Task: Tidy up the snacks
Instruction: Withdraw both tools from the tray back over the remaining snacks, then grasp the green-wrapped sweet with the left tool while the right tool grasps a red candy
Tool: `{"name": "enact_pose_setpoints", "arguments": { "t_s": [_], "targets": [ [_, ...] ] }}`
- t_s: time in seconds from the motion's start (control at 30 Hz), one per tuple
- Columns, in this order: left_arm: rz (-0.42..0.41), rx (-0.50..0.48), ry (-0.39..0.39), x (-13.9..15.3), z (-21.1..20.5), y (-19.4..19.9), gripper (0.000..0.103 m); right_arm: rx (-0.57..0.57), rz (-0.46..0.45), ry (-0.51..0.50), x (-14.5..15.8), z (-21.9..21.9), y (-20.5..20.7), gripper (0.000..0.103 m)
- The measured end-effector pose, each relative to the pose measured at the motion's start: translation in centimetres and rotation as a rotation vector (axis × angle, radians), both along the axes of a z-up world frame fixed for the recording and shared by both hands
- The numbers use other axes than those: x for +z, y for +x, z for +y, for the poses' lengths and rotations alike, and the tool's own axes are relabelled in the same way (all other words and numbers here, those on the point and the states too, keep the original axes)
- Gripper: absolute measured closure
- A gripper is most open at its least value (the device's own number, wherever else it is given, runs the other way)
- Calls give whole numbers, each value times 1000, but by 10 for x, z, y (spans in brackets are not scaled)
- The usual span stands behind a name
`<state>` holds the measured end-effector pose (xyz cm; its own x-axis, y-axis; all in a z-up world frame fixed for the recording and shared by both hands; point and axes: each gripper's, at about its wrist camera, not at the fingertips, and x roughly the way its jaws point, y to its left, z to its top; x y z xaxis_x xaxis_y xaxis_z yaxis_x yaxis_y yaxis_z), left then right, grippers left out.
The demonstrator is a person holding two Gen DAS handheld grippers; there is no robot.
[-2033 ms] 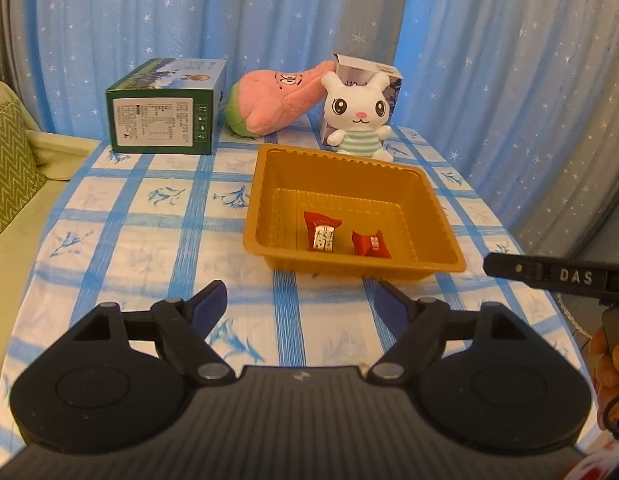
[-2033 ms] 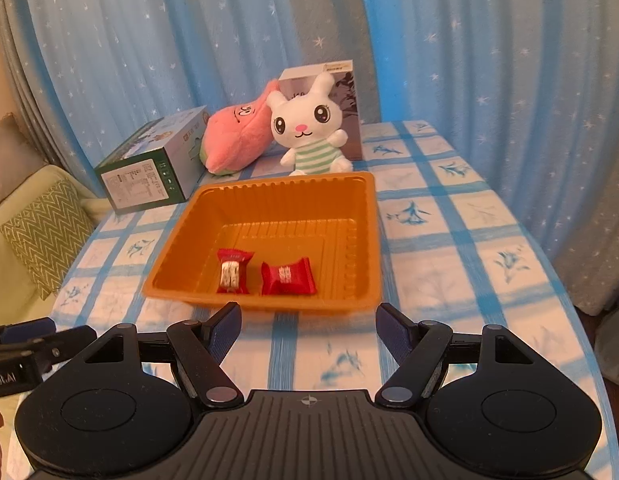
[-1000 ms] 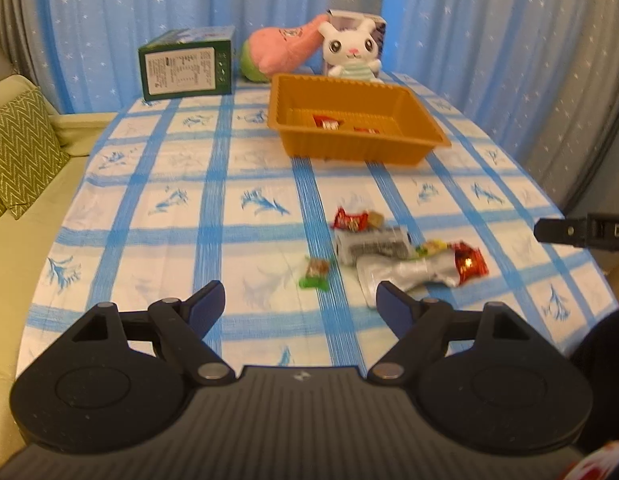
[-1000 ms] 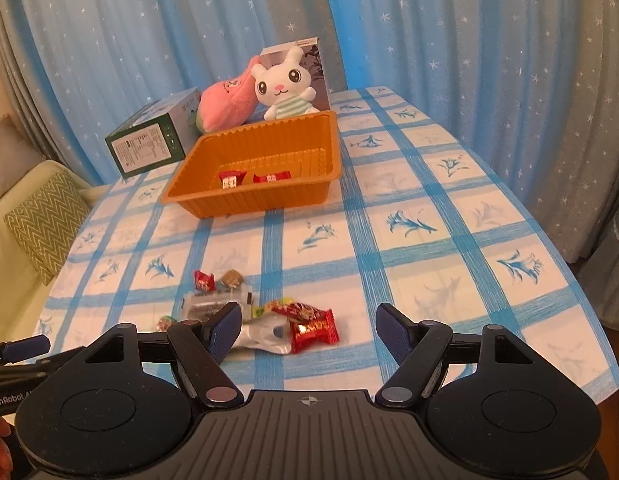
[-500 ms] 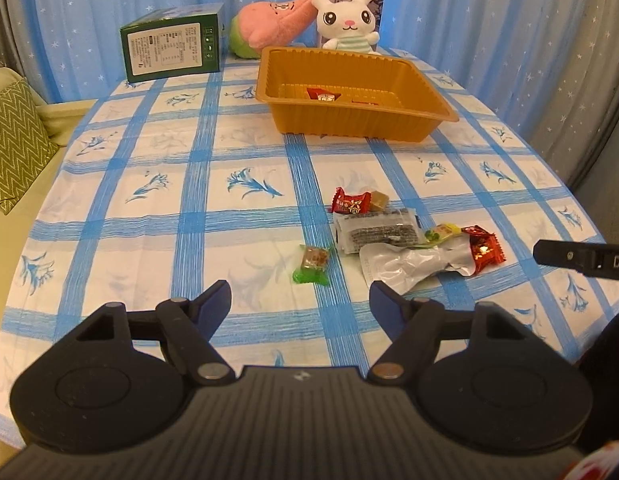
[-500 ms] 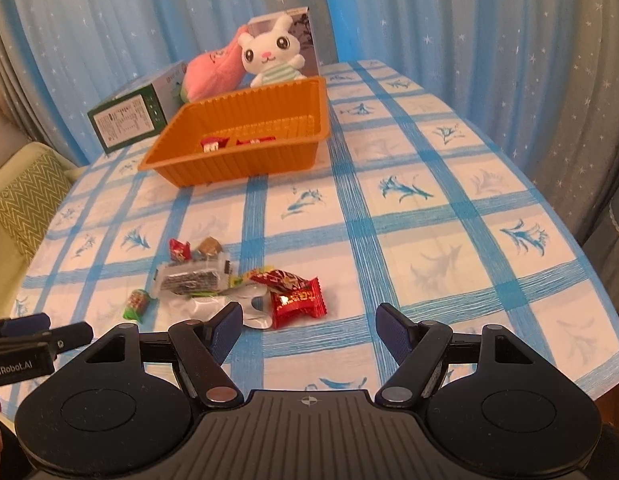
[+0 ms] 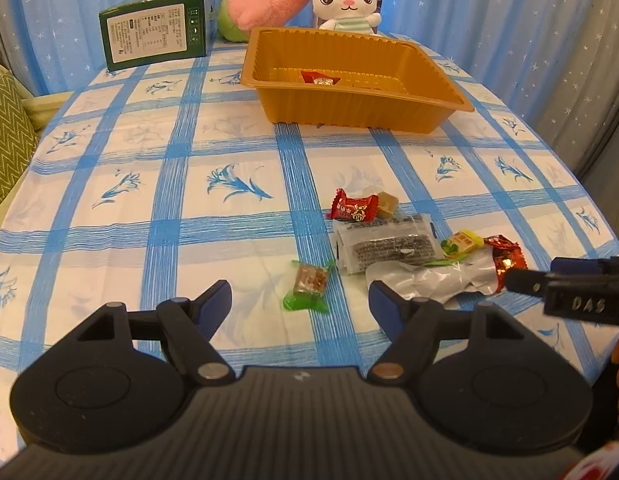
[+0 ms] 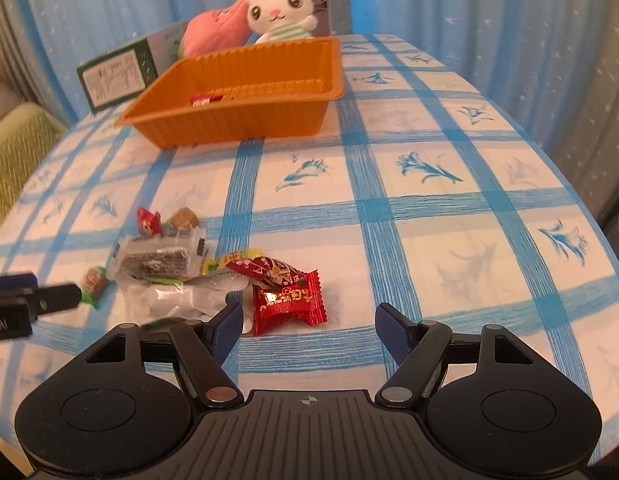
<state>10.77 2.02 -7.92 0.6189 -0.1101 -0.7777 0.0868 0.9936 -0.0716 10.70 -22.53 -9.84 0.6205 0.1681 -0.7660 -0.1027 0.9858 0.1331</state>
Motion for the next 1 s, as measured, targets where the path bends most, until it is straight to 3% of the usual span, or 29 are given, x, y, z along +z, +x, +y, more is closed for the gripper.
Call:
{"name": "enact_pose_setpoints", "arguments": {
  "t_s": [0.27,0.5,0.6,0.63,0.67,0.87,1.0],
  "targets": [
    [6,-12,-4,-9,-3,8,30,91,-53,-102,-15,17,5,41],
    [9,-29,0,-17,-5,9,30,107,-57,-111,-18,19,11,50],
    [9,-34,-2,-20,-5,9,30,120,-56,-111,-17,20,11,66],
    [8,-37,-3,-21,-5,9,31,120,-57,-113,-16,20,11,77],
    [8,-41,0,-21,-6,9,33,117,-57,-112,-15,19,11,80],
    [-3,-71,31,-24,-11,13,53,84,-59,-102,-13,14,9,80],
    [-13,-90,49,-25,-16,18,58,72,-57,-104,-13,10,9,80]
  ]
}}
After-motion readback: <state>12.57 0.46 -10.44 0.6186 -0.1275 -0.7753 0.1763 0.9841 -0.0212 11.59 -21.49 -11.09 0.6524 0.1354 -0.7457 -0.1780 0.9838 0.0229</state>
